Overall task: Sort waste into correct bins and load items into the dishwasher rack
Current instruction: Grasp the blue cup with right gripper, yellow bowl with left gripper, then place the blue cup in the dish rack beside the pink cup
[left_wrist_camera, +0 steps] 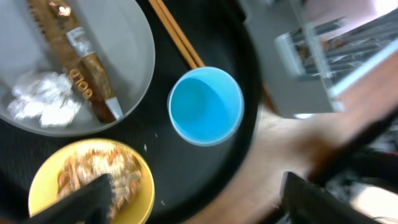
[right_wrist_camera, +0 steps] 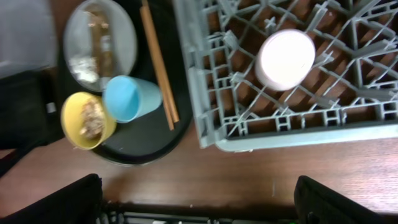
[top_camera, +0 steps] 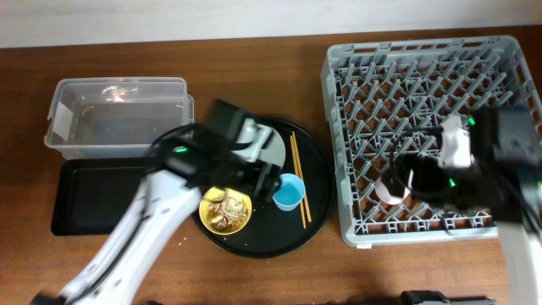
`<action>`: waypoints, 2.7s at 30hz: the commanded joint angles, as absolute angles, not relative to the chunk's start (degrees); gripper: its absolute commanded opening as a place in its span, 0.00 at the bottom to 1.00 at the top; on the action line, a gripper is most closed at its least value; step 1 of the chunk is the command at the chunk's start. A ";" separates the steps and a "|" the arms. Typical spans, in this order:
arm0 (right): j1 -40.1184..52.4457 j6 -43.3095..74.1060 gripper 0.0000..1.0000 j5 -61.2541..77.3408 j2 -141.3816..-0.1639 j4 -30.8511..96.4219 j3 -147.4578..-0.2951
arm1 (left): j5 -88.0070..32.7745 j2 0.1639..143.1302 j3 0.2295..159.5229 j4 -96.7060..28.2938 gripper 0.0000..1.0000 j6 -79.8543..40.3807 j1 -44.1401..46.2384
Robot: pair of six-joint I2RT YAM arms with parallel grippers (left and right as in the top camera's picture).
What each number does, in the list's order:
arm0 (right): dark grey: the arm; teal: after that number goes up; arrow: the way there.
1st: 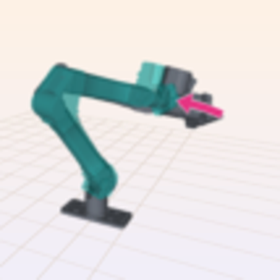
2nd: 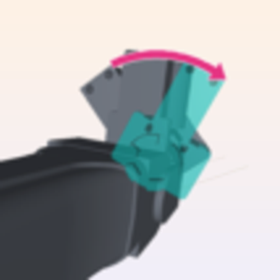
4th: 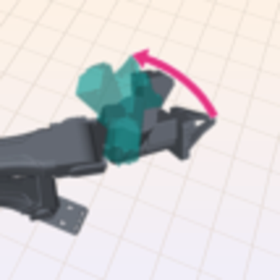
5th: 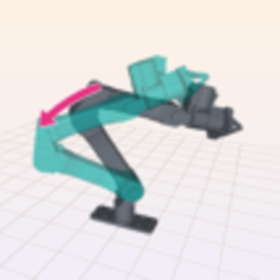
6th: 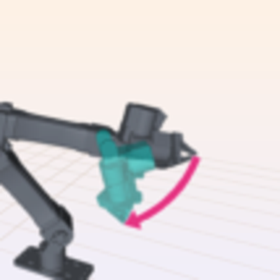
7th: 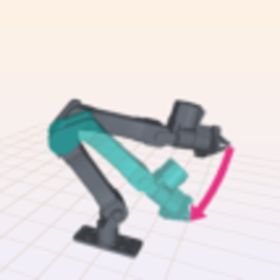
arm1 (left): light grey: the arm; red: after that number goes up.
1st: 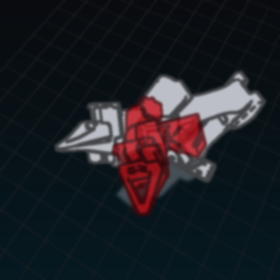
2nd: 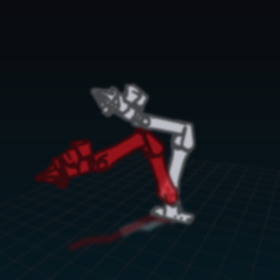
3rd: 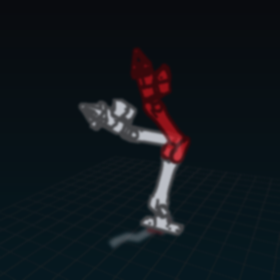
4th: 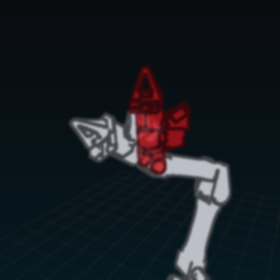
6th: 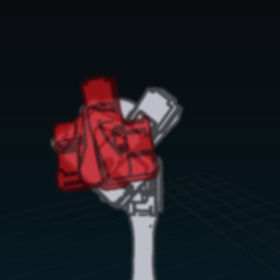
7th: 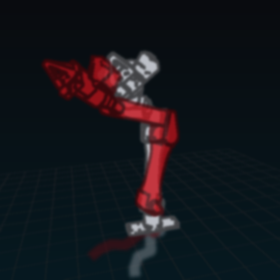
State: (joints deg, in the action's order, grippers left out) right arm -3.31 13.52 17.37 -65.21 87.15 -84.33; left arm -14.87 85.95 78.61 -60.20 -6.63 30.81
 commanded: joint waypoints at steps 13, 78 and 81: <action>-2.96 1.85 0.99 20.40 -56.29 90.30 -83.70 | -8.84 100.12 81.36 -61.41 0.00 -12.62 35.79; -24.01 1.87 1.00 33.95 -62.48 90.45 -88.62 | -0.71 82.89 72.58 -62.76 0.84 -17.80 30.70; -23.97 1.89 0.99 34.09 -58.30 91.39 -88.62 | 7.46 88.25 66.41 -57.60 0.72 -24.10 36.16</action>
State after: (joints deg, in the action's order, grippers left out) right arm -23.86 3.01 31.42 -59.92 90.91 -88.03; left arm -5.98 83.74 70.85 -59.46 -15.25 32.77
